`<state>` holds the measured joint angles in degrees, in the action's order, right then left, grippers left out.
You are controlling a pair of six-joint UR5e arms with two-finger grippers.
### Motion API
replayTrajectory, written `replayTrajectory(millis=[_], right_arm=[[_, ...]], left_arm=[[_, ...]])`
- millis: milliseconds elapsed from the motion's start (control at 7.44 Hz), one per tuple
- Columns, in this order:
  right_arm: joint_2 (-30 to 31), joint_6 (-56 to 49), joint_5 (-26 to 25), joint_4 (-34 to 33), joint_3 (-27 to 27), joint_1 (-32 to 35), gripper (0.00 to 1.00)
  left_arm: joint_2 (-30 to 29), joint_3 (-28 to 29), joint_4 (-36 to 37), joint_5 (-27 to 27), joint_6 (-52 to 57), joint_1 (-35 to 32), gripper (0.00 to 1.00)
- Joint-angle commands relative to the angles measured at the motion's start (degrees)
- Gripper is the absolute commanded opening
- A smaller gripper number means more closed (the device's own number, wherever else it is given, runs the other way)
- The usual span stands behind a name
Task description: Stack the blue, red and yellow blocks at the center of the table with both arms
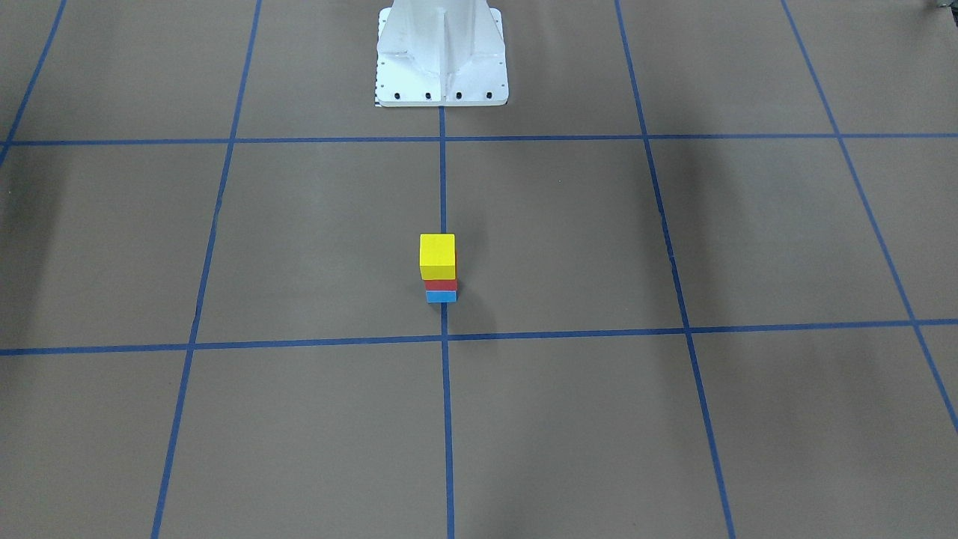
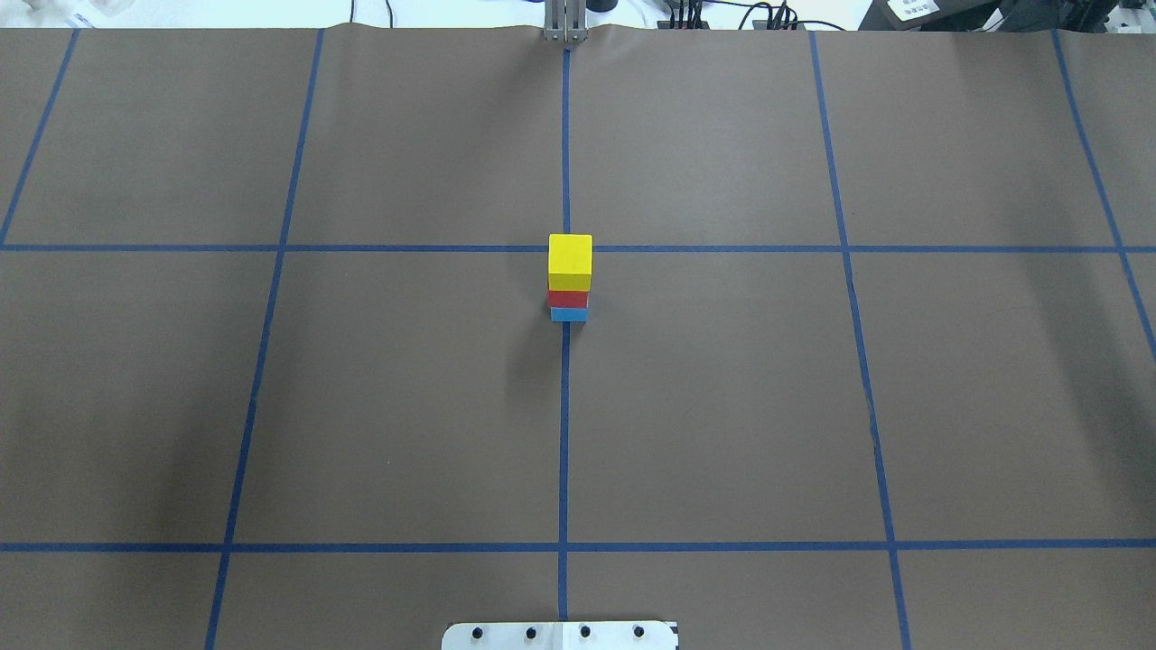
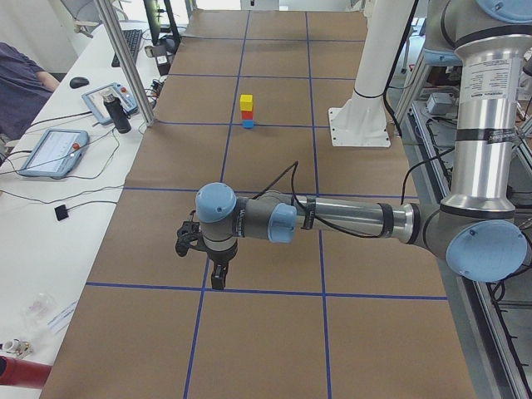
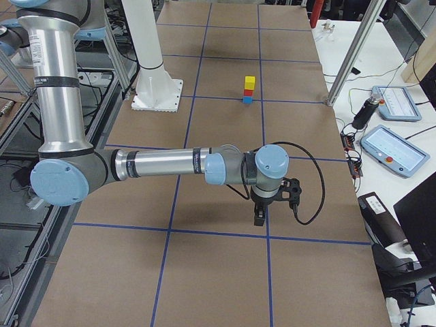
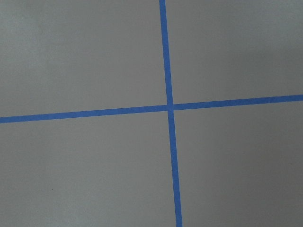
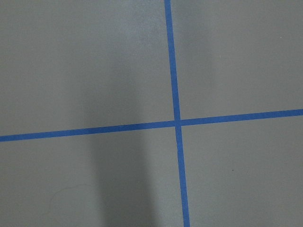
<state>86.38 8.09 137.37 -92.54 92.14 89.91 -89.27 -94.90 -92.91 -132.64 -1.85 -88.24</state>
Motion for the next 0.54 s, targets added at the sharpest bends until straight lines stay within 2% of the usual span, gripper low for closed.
replayTrajectory(millis=[0,403], right_arm=[[0.02,0.00,0.00,-0.10,0.06,0.00,0.99],[-0.25,0.08,0.00,-0.19,0.67,0.00,0.99]], left_arm=[[0.06,-0.02,0.01,0.01,0.00,-0.01,1.00],[0.06,0.42,0.01,0.01,0.00,-0.01,1.00]])
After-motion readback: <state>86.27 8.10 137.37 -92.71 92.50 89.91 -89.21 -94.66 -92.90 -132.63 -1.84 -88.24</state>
